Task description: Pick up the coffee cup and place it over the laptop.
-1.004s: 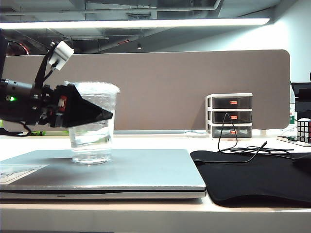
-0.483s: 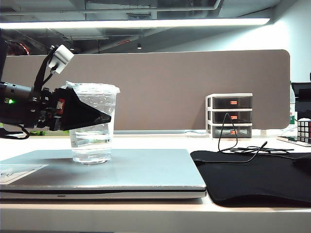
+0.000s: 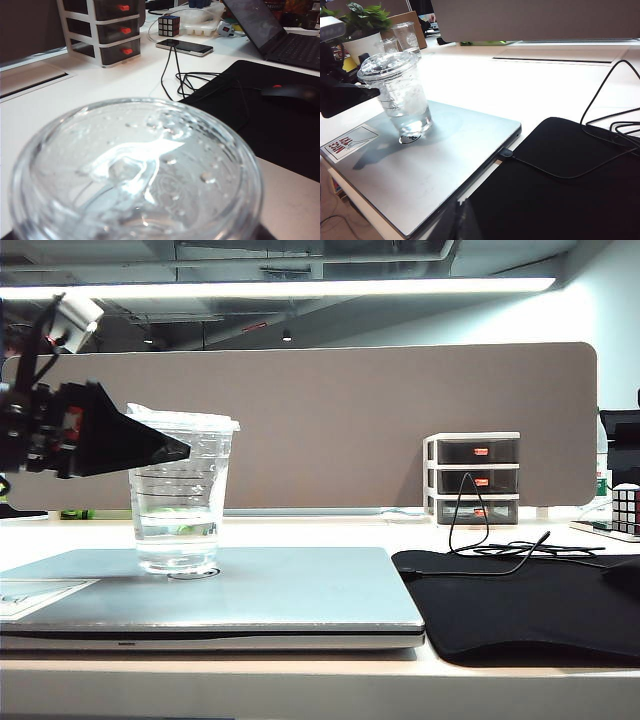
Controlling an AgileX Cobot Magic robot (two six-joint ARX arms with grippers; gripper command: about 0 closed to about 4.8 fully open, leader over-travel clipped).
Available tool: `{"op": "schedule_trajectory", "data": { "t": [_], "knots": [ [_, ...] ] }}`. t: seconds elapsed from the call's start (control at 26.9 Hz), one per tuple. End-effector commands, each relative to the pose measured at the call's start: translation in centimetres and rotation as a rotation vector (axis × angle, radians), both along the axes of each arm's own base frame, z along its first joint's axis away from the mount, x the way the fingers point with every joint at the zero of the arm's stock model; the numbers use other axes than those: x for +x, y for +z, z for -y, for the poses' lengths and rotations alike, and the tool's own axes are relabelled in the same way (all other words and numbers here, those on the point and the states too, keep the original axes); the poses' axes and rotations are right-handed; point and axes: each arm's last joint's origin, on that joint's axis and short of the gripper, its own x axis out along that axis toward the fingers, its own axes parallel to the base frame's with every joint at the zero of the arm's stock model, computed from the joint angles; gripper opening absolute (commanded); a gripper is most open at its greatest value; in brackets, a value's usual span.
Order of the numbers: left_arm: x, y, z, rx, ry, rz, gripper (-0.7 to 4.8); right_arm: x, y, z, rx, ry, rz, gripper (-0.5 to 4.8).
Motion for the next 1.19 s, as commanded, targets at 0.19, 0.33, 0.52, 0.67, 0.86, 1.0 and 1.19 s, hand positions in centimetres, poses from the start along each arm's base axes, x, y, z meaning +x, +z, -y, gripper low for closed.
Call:
{"op": "schedule_trajectory", "data": {
  "t": [0.19, 0.33, 0.52, 0.67, 0.86, 1.0, 1.19],
  "knots": [
    [-2.0, -0.2, -0.4, 0.025, 0.064, -0.031, 4.79, 0.0, -0.1, 0.0, -0.001, 0.001, 0.007, -0.06],
    [-2.6, -0.8, -0.6, 0.045, 0.115, -0.062, 4.79, 0.0, -0.1, 0.0, -0.001, 0.003, 0.007, -0.06],
    [-3.7, -1.3, -0.8, 0.049, 0.156, -0.098, 4.79, 0.0, -0.1, 0.0, -0.001, 0.004, 0.007, -0.06],
    [-5.1, -1.2, -1.2, 0.061, 0.256, -0.063, 4.79, 0.0, -0.1, 0.0, -0.001, 0.004, 0.007, -0.06],
    [-6.3, -0.2, -1.6, 0.017, 0.351, -0.035, 4.79, 0.0, -0.1, 0.0, -0.001, 0.003, 0.007, -0.06],
    [-7.6, 0.9, -2.0, 0.002, 0.440, -0.069, 3.66, 0.0, -0.1, 0.0, -0.001, 0.003, 0.008, -0.06],
    [-8.9, 1.8, -2.1, -0.001, 0.435, -0.064, 2.99, 0.0, -0.1, 0.0, -0.001, 0.000, 0.007, -0.06]
  ]
}}
